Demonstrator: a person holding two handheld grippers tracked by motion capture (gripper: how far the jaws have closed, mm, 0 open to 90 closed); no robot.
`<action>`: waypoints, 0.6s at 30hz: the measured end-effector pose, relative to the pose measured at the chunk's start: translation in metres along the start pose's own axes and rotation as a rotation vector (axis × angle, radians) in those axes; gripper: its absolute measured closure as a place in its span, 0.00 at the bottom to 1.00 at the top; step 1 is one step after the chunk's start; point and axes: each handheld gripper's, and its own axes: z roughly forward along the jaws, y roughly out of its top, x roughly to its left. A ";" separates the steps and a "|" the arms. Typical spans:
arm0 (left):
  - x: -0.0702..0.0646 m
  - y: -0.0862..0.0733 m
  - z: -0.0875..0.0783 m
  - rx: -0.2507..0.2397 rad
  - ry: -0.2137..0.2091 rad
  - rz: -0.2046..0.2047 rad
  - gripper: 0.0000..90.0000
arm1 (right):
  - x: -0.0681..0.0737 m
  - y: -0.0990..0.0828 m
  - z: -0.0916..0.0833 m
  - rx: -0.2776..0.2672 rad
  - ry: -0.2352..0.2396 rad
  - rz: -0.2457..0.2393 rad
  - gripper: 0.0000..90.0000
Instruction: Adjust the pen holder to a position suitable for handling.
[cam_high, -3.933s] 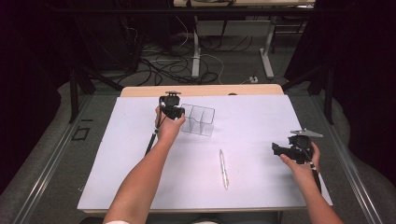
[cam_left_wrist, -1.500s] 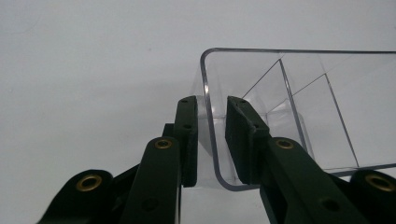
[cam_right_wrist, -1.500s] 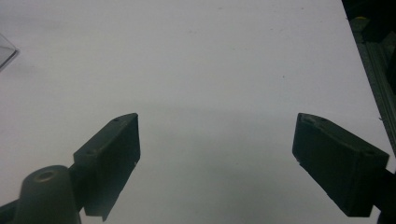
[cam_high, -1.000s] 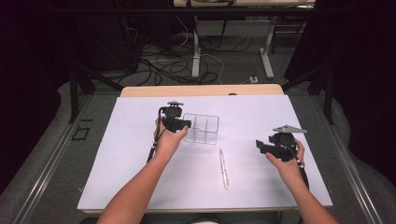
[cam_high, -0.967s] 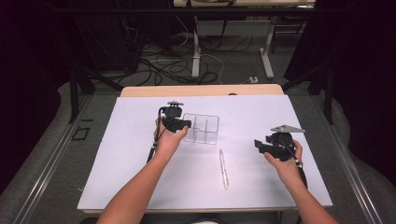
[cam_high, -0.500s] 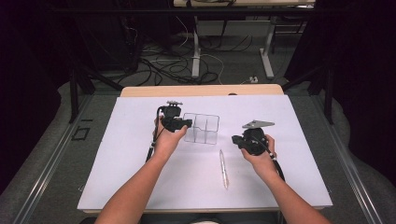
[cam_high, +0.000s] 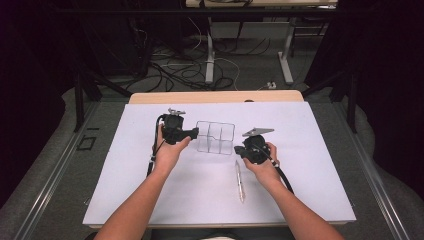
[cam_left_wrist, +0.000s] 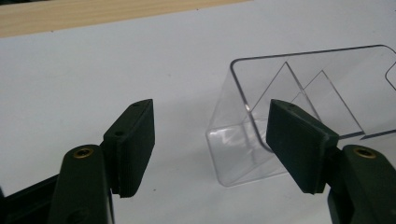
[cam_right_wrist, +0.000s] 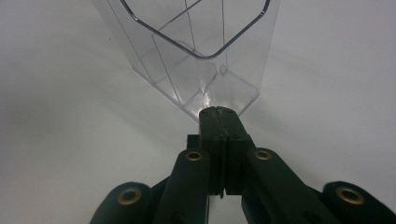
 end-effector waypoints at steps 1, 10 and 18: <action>0.002 -0.002 -0.002 -0.018 -0.007 0.007 0.34 | 0.000 0.000 0.002 0.000 0.005 -0.001 1.00; 0.022 -0.016 -0.017 -0.025 0.034 0.007 0.32 | 0.000 -0.001 0.019 0.039 -0.003 -0.002 1.00; 0.034 -0.026 -0.025 -0.054 0.034 -0.044 0.18 | 0.004 -0.002 0.025 0.052 0.004 -0.004 1.00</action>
